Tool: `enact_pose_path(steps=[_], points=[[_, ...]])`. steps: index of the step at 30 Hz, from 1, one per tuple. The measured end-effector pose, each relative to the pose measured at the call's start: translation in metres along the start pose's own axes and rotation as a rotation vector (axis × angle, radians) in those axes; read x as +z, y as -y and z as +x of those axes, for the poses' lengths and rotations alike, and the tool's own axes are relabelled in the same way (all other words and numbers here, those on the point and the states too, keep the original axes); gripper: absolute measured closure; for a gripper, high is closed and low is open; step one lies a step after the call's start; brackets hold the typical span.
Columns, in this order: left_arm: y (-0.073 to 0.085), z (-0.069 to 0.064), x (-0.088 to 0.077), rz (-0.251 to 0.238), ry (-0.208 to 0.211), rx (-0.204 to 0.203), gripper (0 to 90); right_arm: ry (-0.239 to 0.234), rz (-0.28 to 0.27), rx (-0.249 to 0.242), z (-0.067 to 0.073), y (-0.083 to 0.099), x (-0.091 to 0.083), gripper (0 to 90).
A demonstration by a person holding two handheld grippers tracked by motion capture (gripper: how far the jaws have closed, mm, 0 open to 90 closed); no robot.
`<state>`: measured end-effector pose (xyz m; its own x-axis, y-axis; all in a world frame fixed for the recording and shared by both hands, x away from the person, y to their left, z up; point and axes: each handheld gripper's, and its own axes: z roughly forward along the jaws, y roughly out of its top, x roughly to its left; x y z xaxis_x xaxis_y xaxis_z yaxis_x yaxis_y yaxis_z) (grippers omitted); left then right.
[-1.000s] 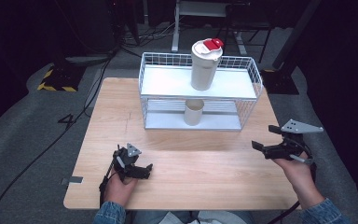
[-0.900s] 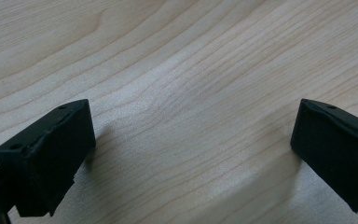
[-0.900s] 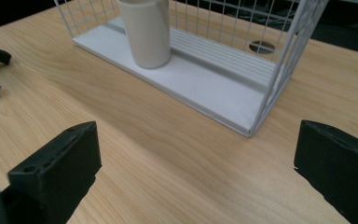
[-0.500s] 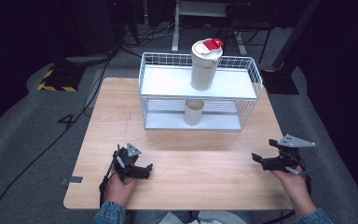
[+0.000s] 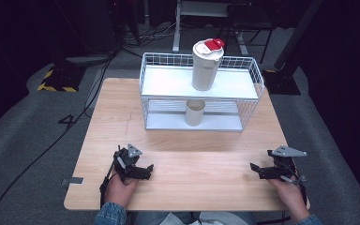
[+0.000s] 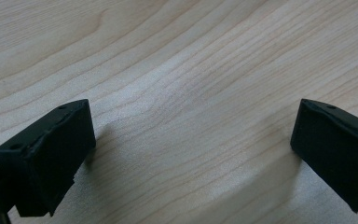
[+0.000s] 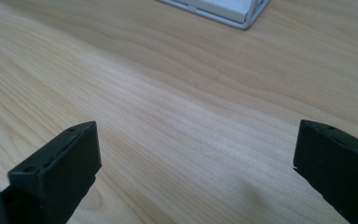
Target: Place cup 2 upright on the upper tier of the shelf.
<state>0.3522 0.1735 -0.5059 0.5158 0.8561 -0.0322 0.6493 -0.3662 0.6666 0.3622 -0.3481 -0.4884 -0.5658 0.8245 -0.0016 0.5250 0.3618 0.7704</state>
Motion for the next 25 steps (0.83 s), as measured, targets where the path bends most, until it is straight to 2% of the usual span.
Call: enact_pose_path(steps=[3,10,12,17,25], points=[[0.0,0.0,0.0,0.0,0.0,0.0,0.2,0.01,0.03,-0.019,0.003,0.004,0.004,2.3],[0.0,0.0,0.0,0.0,0.0,0.0,0.2,0.023,0.082,-0.024,0.007,0.009,0.011,5.9],[0.0,0.0,0.0,0.0,0.0,0.0,0.2,0.004,0.075,-0.008,0.007,0.01,0.013,6.5],[0.0,0.0,0.0,0.0,0.0,0.0,0.2,0.003,0.072,-0.004,0.007,0.01,0.014,6.4],[0.0,0.0,0.0,0.001,-0.001,0.001,0.2,0.024,0.087,0.013,0.006,0.01,0.015,0.7]])
